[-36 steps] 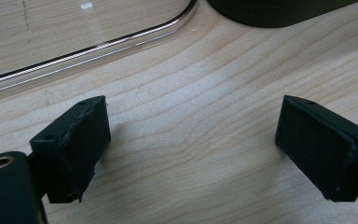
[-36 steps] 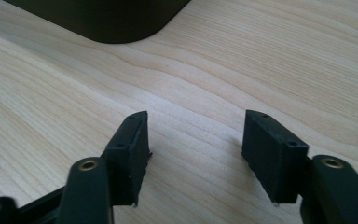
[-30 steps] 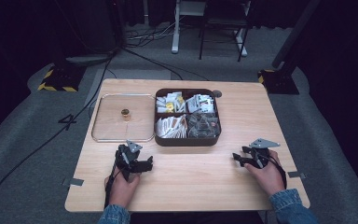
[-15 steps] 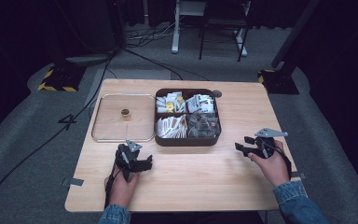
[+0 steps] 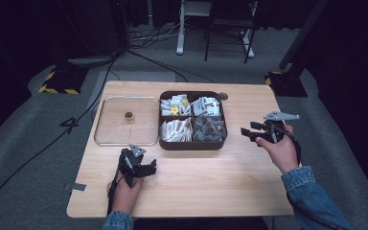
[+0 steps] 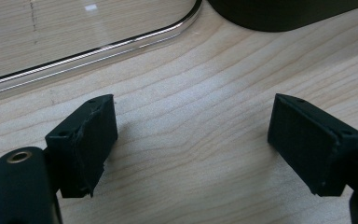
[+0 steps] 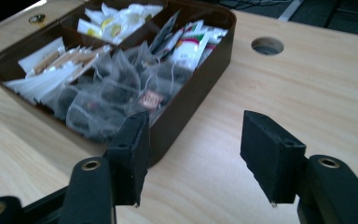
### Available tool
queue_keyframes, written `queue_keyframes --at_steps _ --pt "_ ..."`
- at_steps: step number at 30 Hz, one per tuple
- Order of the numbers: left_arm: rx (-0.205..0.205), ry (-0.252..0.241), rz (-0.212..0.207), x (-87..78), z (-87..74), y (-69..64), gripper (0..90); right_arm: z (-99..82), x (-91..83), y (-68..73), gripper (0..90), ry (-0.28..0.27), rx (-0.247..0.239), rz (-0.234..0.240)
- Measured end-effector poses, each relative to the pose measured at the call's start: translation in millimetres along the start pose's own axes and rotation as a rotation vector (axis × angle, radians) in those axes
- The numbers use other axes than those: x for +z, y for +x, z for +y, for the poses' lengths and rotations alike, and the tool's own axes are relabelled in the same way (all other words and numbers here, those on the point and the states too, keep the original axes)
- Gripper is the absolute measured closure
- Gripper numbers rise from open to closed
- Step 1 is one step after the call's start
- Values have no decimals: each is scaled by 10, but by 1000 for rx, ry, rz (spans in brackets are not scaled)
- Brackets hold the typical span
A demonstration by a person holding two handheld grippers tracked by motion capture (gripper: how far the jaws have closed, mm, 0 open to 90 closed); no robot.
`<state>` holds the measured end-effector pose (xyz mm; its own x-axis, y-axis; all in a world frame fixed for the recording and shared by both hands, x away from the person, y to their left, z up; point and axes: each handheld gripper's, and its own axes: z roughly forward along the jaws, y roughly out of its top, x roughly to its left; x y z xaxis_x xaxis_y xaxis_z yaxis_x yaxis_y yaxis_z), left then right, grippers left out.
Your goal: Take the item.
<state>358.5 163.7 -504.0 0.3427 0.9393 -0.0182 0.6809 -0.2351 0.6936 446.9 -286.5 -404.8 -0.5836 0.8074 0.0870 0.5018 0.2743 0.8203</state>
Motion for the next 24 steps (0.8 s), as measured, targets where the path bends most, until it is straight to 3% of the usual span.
queue_keyframes --at_steps 2,6,10,16,24 --pt "-3 -1 0 -9 -9 -6 166 46 5 -11 430 -2 2 2" --pt "-13 -7 1 -32 -33 -14 201 257 27 -54 430 -20 50 64" --pt "-6 -9 -1 -35 -35 -1 205 410 45 -61 431 -30 24 51" --pt "17 -7 -19 -20 -18 36 198 629 132 -69 436 -28 21 44" --pt "2 -5 -19 -2 -2 46 190 898 346 -43 453 12 61 54"
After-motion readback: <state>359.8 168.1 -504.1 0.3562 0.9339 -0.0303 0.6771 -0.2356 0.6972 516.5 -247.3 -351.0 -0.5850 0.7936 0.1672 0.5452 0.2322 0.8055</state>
